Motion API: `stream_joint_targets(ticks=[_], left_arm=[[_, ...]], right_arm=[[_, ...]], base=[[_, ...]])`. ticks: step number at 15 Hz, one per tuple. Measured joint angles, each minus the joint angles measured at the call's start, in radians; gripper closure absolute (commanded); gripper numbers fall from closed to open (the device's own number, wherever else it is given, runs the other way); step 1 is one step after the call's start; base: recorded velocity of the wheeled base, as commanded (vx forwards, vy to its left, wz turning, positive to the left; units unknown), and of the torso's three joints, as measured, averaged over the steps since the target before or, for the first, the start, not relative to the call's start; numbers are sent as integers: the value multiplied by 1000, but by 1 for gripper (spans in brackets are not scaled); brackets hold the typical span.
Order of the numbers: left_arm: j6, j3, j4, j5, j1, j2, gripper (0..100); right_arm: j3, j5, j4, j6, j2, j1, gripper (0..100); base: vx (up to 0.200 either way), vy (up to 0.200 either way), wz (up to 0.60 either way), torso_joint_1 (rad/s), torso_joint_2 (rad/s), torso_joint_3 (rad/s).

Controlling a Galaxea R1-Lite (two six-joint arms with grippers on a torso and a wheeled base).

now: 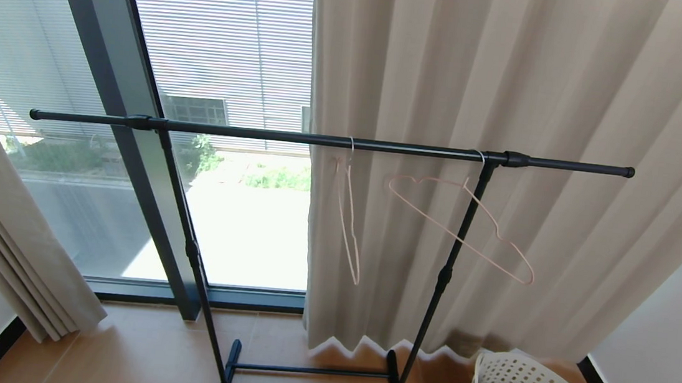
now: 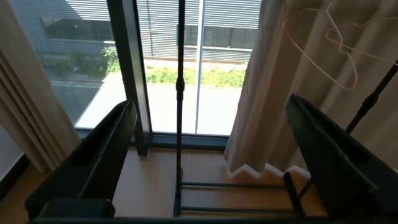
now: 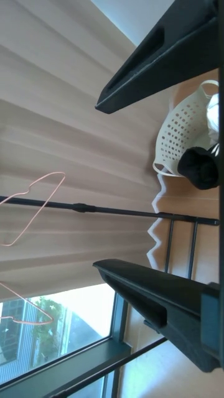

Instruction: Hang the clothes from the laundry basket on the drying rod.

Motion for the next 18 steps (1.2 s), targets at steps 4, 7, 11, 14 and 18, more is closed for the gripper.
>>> stream_joint_targets(ticks=[4, 7, 11, 14, 18], left_arm=[[5, 0, 0, -2, 0, 0, 0], [5, 0, 0, -1, 0, 0, 0], [7, 0, -1, -2, 0, 0, 0], [5, 0, -1, -3, 0, 0, 0], [6, 0, -1, -3, 0, 0, 0]], right_arm=[[0, 0, -1, 1, 0, 0, 0], [0, 0, 0, 2, 0, 0, 0], [0, 0, -1, 4, 0, 0, 0], [0, 0, -1, 8, 0, 0, 0], [0, 0, -1, 7, 0, 0, 0]], base=[[0, 0, 0, 0, 0, 0], [0, 0, 0, 0, 0, 0], [0, 0, 0, -72, 161, 88], [0, 0, 0, -84, 196, 106], [0, 0, 0, -101, 226, 126]])
